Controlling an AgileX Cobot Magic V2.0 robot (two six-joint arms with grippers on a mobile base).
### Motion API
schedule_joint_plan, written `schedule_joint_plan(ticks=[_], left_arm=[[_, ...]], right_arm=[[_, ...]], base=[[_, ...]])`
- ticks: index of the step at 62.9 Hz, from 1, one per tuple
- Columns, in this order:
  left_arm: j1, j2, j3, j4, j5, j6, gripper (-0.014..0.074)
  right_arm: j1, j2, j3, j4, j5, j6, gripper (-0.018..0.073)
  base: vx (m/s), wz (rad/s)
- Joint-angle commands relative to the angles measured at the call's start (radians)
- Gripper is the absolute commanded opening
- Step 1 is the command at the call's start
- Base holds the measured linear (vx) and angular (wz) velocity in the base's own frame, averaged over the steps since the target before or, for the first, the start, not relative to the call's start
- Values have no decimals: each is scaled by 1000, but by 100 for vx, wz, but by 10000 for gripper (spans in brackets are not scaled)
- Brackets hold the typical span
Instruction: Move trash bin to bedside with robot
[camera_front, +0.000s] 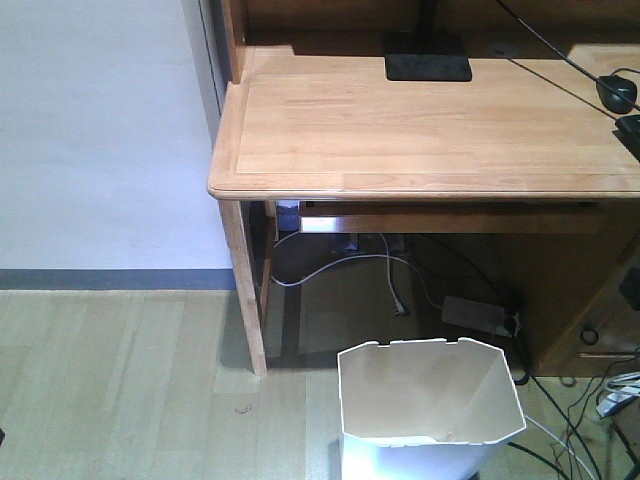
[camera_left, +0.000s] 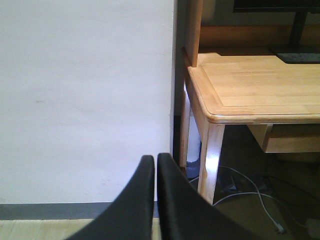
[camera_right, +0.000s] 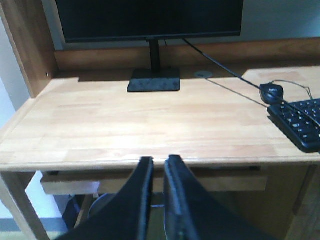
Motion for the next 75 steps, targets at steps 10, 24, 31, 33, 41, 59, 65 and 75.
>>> schedule_joint_plan(ticks=[10, 24, 31, 33, 41, 59, 65, 75], left_arm=[[-2, -14, 19, -3, -69, -4, -6], [-2, -14, 19, -3, -69, -4, -6], [-2, -14, 19, -3, -69, -4, -6], [-2, -14, 19, -3, -69, -4, -6], [-2, -14, 19, -3, -69, -4, -6], [-2, -14, 19, -3, -69, -4, -6], [-2, -14, 19, -3, -69, -4, -6], [-2, -14, 19, -3, -69, -4, -6]], right_arm=[[1, 9, -35, -18, -43, -9, 338], [1, 9, -35, -18, -47, -9, 494], [1, 9, -35, -17, -57, -5, 497], [1, 9, -35, -17, -58, -5, 497], [1, 9, -35, -17, -57, -5, 497], [1, 9, -36, 32, -54, 7, 497], [1, 29, -43, 32, -33, -1, 497], [1, 122, -108, 45, 79, -1, 497]], base=[[0, 0], [0, 0], [0, 0], [0, 0], [0, 0], [0, 0], [0, 0], [0, 0]])
